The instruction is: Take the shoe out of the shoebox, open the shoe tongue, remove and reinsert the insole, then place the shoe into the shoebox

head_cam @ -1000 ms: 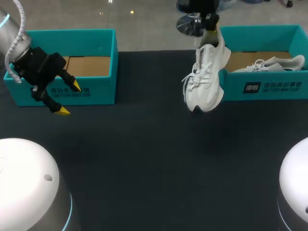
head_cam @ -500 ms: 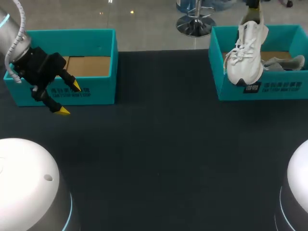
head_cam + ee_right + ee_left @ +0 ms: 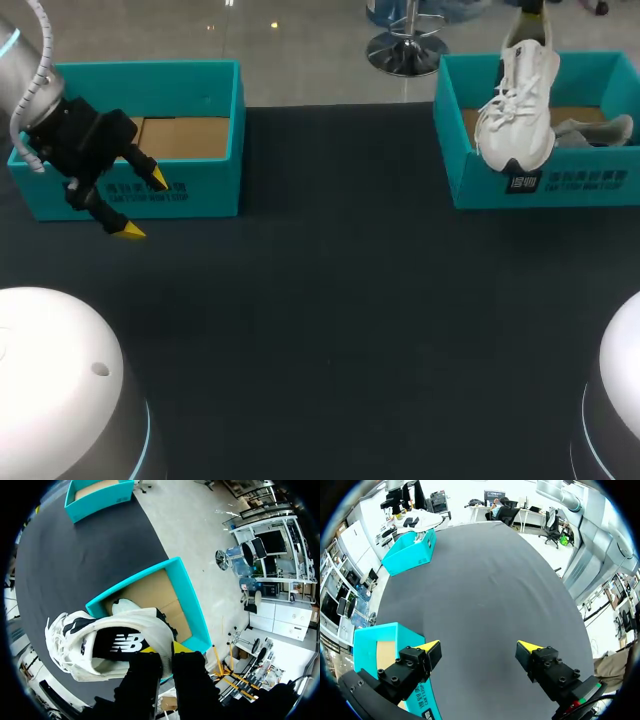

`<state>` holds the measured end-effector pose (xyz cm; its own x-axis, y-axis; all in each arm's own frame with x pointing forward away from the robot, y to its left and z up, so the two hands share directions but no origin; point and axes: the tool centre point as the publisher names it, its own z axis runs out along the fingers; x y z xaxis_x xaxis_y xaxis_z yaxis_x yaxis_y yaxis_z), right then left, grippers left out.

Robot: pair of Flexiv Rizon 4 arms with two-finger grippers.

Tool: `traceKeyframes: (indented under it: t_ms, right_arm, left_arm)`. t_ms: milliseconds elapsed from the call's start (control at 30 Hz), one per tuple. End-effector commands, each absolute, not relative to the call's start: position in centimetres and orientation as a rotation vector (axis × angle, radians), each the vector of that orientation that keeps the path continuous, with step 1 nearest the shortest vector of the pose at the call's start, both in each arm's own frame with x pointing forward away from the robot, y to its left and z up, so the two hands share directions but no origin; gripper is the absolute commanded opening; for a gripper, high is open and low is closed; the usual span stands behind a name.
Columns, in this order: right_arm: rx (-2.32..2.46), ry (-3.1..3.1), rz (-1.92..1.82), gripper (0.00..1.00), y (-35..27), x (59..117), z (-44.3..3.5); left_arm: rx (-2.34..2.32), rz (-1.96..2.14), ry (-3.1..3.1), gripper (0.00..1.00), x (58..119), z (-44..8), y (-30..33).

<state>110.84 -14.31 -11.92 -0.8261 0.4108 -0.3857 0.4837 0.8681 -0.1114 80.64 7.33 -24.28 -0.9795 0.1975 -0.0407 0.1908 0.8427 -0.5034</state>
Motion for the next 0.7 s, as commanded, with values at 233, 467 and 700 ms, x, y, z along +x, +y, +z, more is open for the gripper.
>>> traceKeyframes:
  t_ms: [233,467,700]
  right_arm:
    - [0.708,2.628,-0.297,0.00,-20.0,114.1,-12.6]
    - [0.744,2.575,-0.294,0.00,-25.4,118.1,-12.4]
    - [0.769,2.621,-0.342,0.00,-28.8,120.8,-12.9]
  left_arm:
    - [-0.317,0.813,-3.003,1.00,80.7,-24.3,7.3]
    - [-0.317,0.813,-3.003,1.00,80.7,-24.3,7.3]
    - [-0.317,0.813,-3.003,1.00,80.7,-24.3,7.3]
